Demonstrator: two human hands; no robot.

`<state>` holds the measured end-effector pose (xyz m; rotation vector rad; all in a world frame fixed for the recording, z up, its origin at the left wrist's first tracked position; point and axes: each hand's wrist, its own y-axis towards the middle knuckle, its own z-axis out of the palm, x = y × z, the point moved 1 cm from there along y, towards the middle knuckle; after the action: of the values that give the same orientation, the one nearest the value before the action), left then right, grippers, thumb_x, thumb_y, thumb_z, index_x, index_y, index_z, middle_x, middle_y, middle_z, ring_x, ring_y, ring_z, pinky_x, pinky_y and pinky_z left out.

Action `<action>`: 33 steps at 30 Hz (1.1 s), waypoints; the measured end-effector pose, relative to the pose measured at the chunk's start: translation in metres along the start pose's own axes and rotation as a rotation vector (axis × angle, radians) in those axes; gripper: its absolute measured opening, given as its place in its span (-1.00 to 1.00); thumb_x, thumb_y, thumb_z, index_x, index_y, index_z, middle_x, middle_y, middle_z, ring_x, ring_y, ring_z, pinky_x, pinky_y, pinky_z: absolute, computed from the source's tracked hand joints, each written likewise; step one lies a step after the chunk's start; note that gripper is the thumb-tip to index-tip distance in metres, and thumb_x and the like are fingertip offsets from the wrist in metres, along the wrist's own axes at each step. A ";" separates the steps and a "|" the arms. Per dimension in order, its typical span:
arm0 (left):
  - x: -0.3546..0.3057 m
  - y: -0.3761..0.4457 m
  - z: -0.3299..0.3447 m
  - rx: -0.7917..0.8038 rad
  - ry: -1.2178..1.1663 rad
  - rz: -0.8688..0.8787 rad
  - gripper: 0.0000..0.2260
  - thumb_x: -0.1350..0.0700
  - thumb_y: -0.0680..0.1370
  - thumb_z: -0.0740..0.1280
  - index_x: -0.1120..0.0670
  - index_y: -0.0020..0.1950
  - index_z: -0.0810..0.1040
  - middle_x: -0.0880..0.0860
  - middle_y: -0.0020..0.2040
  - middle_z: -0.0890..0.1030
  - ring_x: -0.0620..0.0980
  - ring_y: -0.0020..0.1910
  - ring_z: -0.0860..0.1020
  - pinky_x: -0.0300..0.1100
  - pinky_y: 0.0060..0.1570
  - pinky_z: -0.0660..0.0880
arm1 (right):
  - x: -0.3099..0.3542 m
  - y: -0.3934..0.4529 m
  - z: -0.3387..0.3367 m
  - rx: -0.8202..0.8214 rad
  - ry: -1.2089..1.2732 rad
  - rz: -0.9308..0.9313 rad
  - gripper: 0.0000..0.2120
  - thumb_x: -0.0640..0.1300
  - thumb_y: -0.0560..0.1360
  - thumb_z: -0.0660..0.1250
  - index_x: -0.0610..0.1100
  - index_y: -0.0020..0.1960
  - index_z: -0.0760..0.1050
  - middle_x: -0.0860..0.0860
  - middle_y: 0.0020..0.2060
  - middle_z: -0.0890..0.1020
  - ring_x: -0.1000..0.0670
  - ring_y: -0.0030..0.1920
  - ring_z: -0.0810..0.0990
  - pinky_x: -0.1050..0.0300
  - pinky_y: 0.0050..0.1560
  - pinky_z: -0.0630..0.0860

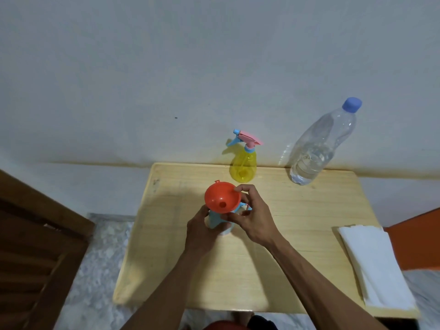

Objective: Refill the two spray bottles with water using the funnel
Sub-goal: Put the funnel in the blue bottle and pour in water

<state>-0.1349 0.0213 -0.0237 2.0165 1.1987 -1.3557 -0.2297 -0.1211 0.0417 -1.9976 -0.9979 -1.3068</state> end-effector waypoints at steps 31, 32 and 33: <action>-0.091 -0.033 0.117 0.213 0.062 -0.039 -0.54 0.09 0.36 0.59 0.15 0.17 0.52 0.11 0.00 0.61 0.09 0.01 0.61 -0.18 0.01 0.47 | 0.017 -0.028 -0.174 -0.648 0.108 0.131 -0.72 -0.05 0.49 0.51 0.03 0.16 0.53 0.11 -0.03 0.66 0.27 -0.16 0.61 0.24 -0.06 0.54; -0.105 -0.024 0.130 0.166 0.019 -0.006 -0.52 0.09 0.35 0.59 0.13 0.19 0.51 0.09 0.00 0.60 0.07 0.02 0.60 -0.17 0.02 0.48 | 0.020 -0.019 -0.189 -0.658 0.103 0.098 -0.72 -0.05 0.50 0.50 0.02 0.16 0.53 0.12 -0.03 0.66 0.30 -0.15 0.60 0.32 -0.08 0.51; -0.121 -0.014 0.143 0.117 -0.010 0.036 -0.51 0.08 0.35 0.59 0.11 0.21 0.50 0.06 0.02 0.58 0.06 0.02 0.59 -0.14 0.03 0.49 | 0.022 -0.010 -0.204 -0.663 0.097 0.068 -0.72 -0.05 0.50 0.50 0.02 0.17 0.53 0.13 -0.02 0.66 0.30 -0.12 0.61 0.38 -0.10 0.49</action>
<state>-0.2402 -0.1269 0.0243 2.0982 1.0970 -1.4471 -0.3380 -0.2661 0.1397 -2.3718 -0.4698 -1.8440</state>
